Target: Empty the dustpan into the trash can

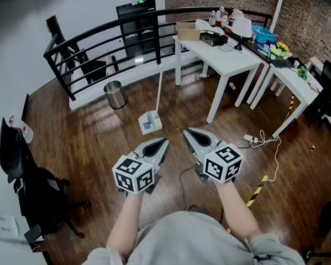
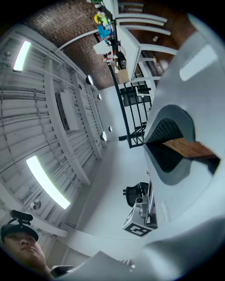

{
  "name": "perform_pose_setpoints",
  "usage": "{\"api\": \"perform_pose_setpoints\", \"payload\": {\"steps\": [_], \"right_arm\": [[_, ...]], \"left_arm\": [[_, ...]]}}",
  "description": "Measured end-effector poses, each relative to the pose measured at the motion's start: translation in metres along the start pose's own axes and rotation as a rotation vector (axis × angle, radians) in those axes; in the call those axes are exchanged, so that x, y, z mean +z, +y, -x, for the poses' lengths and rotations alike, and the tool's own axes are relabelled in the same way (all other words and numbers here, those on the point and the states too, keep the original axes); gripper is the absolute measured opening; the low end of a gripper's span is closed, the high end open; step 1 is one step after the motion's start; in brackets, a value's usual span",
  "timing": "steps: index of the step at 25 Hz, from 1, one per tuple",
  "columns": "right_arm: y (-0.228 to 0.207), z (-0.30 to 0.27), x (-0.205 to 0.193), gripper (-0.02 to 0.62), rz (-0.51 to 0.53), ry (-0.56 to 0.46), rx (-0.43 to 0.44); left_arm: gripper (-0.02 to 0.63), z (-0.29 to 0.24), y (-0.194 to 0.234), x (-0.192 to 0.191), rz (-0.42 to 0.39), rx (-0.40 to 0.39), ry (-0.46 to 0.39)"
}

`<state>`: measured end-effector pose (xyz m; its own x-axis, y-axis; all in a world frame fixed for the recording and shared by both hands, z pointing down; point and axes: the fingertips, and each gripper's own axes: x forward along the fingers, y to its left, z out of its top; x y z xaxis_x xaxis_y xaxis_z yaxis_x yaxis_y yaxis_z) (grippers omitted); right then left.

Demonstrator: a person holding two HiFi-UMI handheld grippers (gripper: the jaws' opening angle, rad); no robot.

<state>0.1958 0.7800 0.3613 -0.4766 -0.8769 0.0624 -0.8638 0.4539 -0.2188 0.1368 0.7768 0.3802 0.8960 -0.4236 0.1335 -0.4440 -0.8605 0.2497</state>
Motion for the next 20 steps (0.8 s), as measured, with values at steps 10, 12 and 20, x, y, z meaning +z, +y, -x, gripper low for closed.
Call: {"api": "perform_pose_setpoints", "payload": {"steps": [10, 12, 20], "right_arm": [[-0.098, -0.005, 0.006, 0.000, -0.011, 0.053, 0.076], [-0.111, -0.016, 0.003, 0.000, -0.028, 0.065, 0.092], [-0.147, -0.098, 0.004, 0.000, -0.044, 0.082, 0.103]], "left_arm": [[0.005, -0.083, 0.013, 0.009, 0.022, 0.116, -0.013], [0.005, -0.089, 0.023, 0.004, 0.039, 0.142, -0.006], [0.005, -0.111, 0.109, 0.010, 0.075, 0.183, -0.005]]}}
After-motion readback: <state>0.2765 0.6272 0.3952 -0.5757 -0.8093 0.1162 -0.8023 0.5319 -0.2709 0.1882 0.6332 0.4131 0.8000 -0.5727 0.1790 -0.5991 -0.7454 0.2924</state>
